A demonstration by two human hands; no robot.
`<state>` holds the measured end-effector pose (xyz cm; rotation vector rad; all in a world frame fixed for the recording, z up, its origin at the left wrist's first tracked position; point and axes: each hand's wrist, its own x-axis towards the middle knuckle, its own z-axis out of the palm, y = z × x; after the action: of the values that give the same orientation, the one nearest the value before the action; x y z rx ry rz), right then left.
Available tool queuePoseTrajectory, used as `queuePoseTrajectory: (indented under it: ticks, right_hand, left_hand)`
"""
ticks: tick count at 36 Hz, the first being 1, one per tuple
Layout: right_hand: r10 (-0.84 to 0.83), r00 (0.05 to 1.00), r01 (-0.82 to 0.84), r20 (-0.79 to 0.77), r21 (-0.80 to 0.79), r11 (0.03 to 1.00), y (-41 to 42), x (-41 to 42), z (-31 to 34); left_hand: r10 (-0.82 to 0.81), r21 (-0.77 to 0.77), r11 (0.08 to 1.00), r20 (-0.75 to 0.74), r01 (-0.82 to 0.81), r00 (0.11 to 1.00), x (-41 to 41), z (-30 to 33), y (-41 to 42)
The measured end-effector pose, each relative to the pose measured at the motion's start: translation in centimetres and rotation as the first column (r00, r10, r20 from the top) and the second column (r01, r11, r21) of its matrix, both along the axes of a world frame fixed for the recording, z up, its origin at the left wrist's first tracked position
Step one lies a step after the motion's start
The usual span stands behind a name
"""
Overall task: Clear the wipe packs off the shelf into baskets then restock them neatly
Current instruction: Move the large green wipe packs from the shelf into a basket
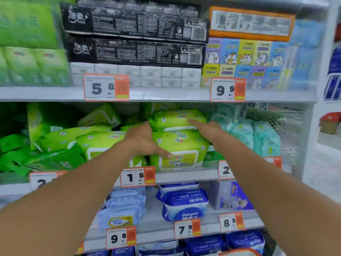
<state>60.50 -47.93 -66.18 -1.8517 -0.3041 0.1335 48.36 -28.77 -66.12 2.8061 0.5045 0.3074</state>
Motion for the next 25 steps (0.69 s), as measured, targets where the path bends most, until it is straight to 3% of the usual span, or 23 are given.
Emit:
queuePoseTrajectory:
  ticks: [3,6,9,12,14,16,18,20,23,25]
  right_hand:
    - [0.082,0.996,-0.078,0.022,-0.137,0.988,0.0,-2.2,-1.5]
    - [0.15,0.987,-0.141,0.062,-0.131,0.981,-0.9,-2.4,-2.6]
    - [0.163,0.974,-0.142,0.161,-0.135,0.981,-2.6,-2.6,-2.8]
    - [0.145,0.948,-0.158,0.283,0.026,0.987,-4.3,-2.9,-2.5]
    - [0.131,0.936,-0.217,0.328,0.242,0.946,-5.1,-3.9,-1.6]
    - [0.158,0.942,-0.273,0.297,0.404,0.873,-5.3,-5.3,-1.1]
    - [0.187,0.957,-0.275,0.222,0.485,0.83,-4.7,-6.8,-1.8]
    - [0.201,0.972,-0.234,0.12,0.529,0.815,-4.1,-8.4,-3.3]
    - [0.181,0.982,-0.125,-0.048,0.549,0.826,-3.3,-9.9,-6.5]
    - [0.2,0.976,-0.124,-0.083,0.542,0.831,-2.7,-10.8,-7.8]
  left_hand:
    - [-0.048,0.317,0.948,0.042,0.032,0.998,-0.6,-1.5,0.0]
    - [-0.168,0.318,0.941,0.15,0.113,0.974,-1.0,-2.0,0.8]
    - [-0.267,0.157,0.96,0.271,0.231,0.925,-1.8,-1.4,1.2]
    - [-0.298,-0.025,0.934,0.496,0.357,0.815,-3.2,-0.5,0.5]
    - [-0.24,-0.228,0.847,0.643,0.481,0.728,-4.3,0.1,-0.7]
    - [-0.108,-0.463,0.671,0.712,0.579,0.694,-5.0,0.1,-2.3]
    - [0.046,-0.628,0.505,0.705,0.592,0.708,-5.4,-0.5,-3.6]
    - [0.133,-0.712,0.427,0.66,0.558,0.74,-5.9,-1.9,-4.5]
    - [0.156,-0.765,0.412,0.594,0.495,0.789,-7.0,-4.5,-4.6]
    - [0.16,-0.798,0.403,0.543,0.448,0.824,-7.8,-5.3,-4.3]
